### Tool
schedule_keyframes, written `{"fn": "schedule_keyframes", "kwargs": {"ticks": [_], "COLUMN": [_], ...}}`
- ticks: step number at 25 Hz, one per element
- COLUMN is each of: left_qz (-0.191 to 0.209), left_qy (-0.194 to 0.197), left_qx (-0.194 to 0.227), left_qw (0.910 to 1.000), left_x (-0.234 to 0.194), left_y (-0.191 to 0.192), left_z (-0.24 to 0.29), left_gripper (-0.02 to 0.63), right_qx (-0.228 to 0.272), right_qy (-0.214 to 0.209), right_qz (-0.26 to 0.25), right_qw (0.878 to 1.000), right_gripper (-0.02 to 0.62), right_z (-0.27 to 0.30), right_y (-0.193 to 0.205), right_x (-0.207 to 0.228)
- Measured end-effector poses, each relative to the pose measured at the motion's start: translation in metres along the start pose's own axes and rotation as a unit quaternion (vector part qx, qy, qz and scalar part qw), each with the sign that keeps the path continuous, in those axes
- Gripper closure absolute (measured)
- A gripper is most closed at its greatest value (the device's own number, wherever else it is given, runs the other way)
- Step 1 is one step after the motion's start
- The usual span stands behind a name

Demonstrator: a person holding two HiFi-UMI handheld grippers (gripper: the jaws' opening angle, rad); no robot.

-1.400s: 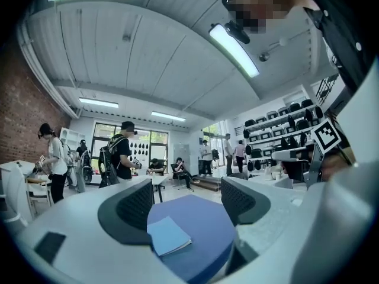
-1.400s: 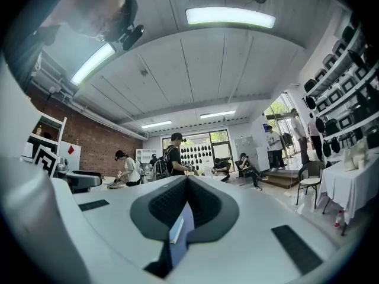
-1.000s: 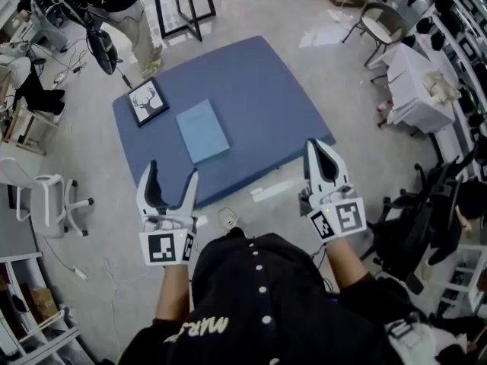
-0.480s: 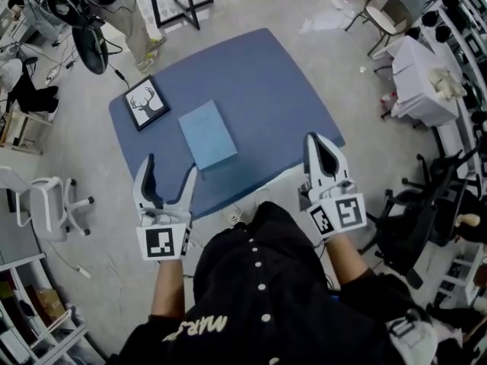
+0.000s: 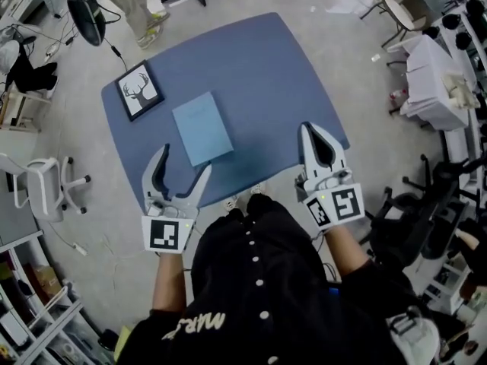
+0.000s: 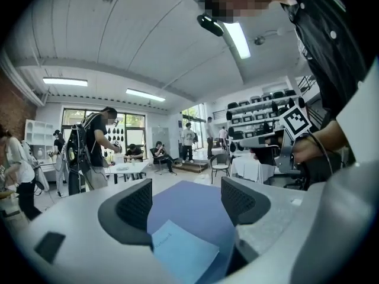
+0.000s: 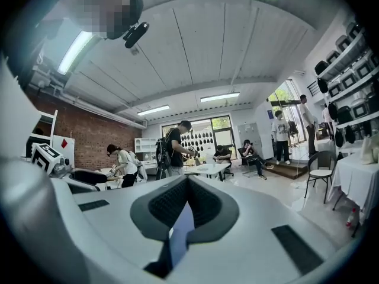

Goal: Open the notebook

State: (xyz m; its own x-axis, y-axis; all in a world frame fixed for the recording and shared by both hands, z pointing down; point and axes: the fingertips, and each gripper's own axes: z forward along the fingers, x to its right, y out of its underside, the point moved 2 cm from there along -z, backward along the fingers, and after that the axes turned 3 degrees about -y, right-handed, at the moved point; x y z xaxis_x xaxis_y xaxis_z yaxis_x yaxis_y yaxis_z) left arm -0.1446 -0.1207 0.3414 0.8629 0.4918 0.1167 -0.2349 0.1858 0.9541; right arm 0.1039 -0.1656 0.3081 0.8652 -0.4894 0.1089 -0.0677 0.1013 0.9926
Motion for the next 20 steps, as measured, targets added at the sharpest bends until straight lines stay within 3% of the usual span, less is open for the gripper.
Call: {"fn": "schedule_keyframes", "kwargs": {"ticks": [7,15,20], "left_qz": [-0.008,0.068,0.117], "left_qy": [0.015,0.055,0.056], "left_qx": [-0.080,-0.152,-0.178], "left_qw": [0.9966,0.9845,0.9754], "left_x": [0.028,0.056,0.065], "left_y": [0.065,0.172,0.211], "left_z": [0.057,0.121,0.148], "left_gripper": [0.255,0.255,0.255], "right_qx": [-0.044,-0.083,-0.106], "right_qy": [-0.024,-0.046,-0.050], "right_qz": [0.018,0.031,0.043], "right_qw": [0.999,0.995,0.992], "right_gripper": [0.594,0.594,0.594], "right_z": [0.026,0.048,0.052], "right_y": [0.059,0.122,0.153], "right_x": [0.025,0.031,0.037]}}
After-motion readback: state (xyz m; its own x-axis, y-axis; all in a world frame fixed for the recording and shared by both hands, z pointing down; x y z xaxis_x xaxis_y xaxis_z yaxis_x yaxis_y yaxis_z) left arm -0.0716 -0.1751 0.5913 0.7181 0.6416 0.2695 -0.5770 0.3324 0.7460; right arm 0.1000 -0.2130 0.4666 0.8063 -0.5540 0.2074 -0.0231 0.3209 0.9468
